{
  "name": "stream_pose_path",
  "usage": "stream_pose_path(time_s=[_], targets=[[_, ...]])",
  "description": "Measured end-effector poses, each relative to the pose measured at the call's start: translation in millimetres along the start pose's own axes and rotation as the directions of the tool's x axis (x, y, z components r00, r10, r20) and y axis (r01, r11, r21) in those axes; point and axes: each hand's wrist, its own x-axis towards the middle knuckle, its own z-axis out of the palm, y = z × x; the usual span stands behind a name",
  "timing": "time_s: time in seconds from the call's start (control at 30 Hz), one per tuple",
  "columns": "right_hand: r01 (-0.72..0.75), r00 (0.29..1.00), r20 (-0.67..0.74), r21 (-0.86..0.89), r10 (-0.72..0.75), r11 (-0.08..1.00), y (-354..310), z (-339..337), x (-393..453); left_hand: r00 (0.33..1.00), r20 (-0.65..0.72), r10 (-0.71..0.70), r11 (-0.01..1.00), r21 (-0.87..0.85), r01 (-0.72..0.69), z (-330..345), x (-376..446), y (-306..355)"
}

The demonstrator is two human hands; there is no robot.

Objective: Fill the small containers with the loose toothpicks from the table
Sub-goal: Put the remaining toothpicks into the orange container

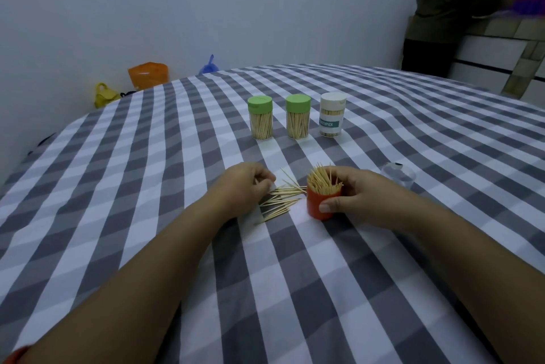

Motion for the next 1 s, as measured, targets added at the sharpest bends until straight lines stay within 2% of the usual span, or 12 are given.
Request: stream_pose_path(time_s=[0.1, 0.17, 0.3, 0.47, 0.6, 0.73, 0.87, 1.0], targets=[[-0.016, 1.0, 0.002, 0.018, 0.016, 1.0, 1.5, -5.1, -1.3, 0.994, 0.008, 0.106, 0.983, 0.152, -0.106, 2.7, 9.8, 14.1], [-0.014, 1.0, 0.006, 0.027, 0.014, 1.0, 1.2, -6.6, -2.1, 0.98, 0.091, 0.177, 0.946, 0.258, -0.195, 6.1, 18.6, 22.4], [0.013, 1.0, 0.0, 0.023, -0.013, 1.0, 0.8, -6.1, -2.5, 0.948, 0.261, 0.179, 0.877, 0.395, -0.275, 9.8, 30.5, 29.8], [0.01, 1.0, -0.006, 0.01, -0.01, 1.0, 3.7, -4.9, 0.2, 0.948, 0.295, 0.12, 0.88, 0.411, -0.24, -4.8, 27.3, 28.8], [0.008, 1.0, -0.009, -0.008, -0.009, 1.0, 3.2, -2.9, 1.5, 0.944, 0.33, 0.003, 0.943, 0.314, -0.113, -17.4, 19.9, 24.2], [-0.002, 1.0, -0.013, -0.012, 0.002, 1.0, 3.3, -1.9, 1.0, 0.91, 0.411, -0.052, 0.968, 0.245, -0.055, -22.1, 14.8, 21.9], [0.009, 1.0, -0.017, -0.014, -0.009, 1.0, 1.5, -0.8, 0.0, 0.915, 0.402, -0.038, 0.945, 0.312, -0.097, -17.9, 11.7, 20.5], [0.011, 1.0, -0.019, 0.002, -0.011, 1.0, 0.8, 0.3, -0.1, 0.941, 0.337, 0.022, 0.872, 0.455, -0.183, -10.4, 10.8, 23.8]])
